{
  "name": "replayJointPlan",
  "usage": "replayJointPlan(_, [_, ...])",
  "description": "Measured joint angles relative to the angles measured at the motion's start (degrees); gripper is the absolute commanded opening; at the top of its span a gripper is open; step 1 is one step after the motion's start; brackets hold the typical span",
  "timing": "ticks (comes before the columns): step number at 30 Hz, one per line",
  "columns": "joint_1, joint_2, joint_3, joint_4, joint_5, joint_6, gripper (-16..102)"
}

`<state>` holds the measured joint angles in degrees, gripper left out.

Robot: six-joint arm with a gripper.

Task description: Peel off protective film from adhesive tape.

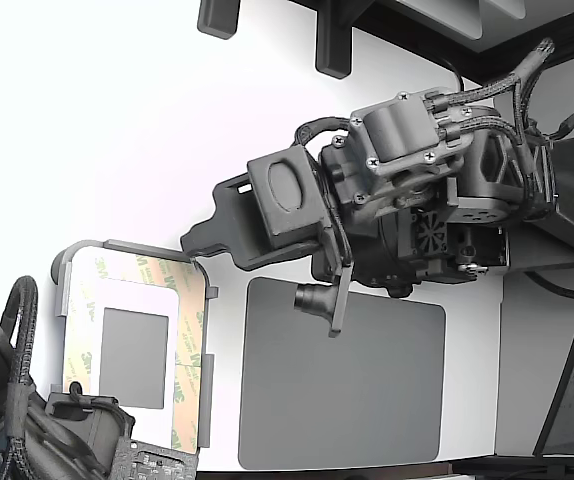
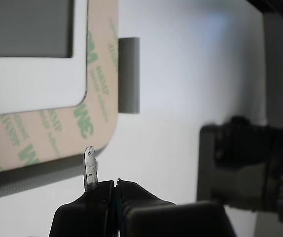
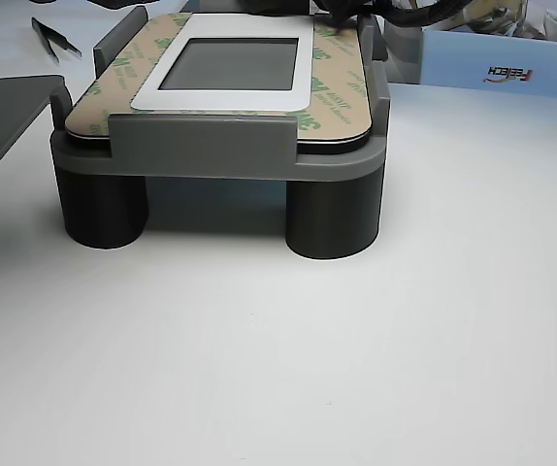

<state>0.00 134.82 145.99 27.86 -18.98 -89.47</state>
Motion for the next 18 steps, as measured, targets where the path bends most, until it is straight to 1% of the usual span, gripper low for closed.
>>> replayJointPlan(3, [0.70,-0.44,0.09,0.00,0.62,-2.72,-11])
replayJointPlan(6, [3.87,-1.93,1.23,-2.20,3.52,-3.43,-11])
replayJointPlan(9, [9.84,-5.01,0.18,-3.43,9.67,-0.44,-11])
replayJointPlan(11, [14.77,-7.21,-0.18,-5.36,14.59,2.81,-11])
replayJointPlan(13, [18.37,-9.23,-0.44,-7.56,18.02,6.24,-11])
replayJointPlan(15, [19.95,-11.16,-1.76,-8.35,19.34,8.26,-11])
replayJointPlan(18, [20.13,-13.01,-4.04,-7.12,18.81,7.65,-11])
